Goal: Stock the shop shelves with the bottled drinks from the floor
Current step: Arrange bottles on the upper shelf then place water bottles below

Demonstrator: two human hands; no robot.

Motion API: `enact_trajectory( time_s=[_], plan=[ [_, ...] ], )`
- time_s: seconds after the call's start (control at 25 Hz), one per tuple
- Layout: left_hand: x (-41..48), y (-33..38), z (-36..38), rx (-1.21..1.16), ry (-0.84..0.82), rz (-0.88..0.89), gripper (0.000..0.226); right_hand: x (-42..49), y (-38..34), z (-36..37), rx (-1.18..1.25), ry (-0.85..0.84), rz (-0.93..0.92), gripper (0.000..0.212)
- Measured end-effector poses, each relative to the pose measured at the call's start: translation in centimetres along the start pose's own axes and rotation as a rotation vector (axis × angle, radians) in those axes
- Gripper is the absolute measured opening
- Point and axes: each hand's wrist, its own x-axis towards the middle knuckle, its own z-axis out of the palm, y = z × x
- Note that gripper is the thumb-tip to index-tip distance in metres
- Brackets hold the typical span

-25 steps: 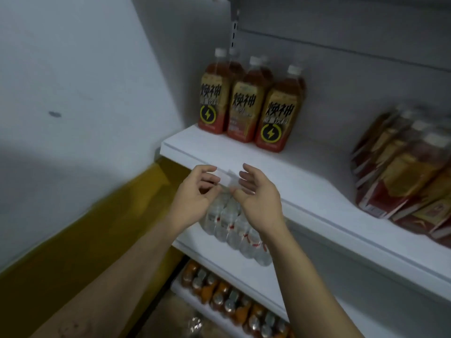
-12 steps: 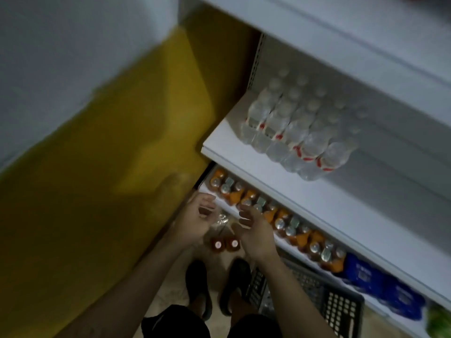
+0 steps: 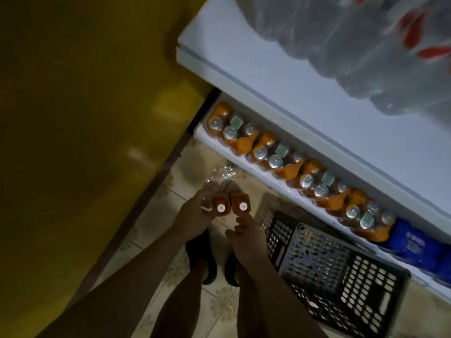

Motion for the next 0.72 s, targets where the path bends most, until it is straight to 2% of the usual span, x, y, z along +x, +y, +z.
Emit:
enact_trajectory(
  time_s=[0.12, 0.2, 0.4, 0.52, 0.64, 0.72],
  plan=[
    [4.8, -3.2, 3.2, 0.083, -0.104, -0.044, 0.059, 4.2, 4.0, 2.1, 0.040, -0.018, 0.099, 0.040],
    [8.1, -5.3, 5.5, 0.132, -0.162, -0.079, 0.065, 6.9, 5.9, 3.1, 0.035, -0.031, 0.129, 0.038],
    [14.0, -10.3, 9.2, 0.184, -0.171, -0.126, 0.066, 12.3, 7.9, 4.1, -0.014, -0.107, 0.126, 0.039],
    [15.7, -12.6, 11.2, 0.231, -0.209, -0.179, 0.068, 14.4, 9.2, 4.5, 0.031, -0.094, 0.158, 0.043],
    [16.4, -13.3, 12.6, 0.143, -0.169, -0.248, 0.066, 15.3, 10.9, 5.1, 0.045, -0.060, 0.188, 0.025],
    [16.5, -13.3, 12.9, 0.070, -0.140, -0.265, 0.075, 15.1, 11.9, 5.4, 0.012, -0.045, 0.182, 0.019]
  ],
)
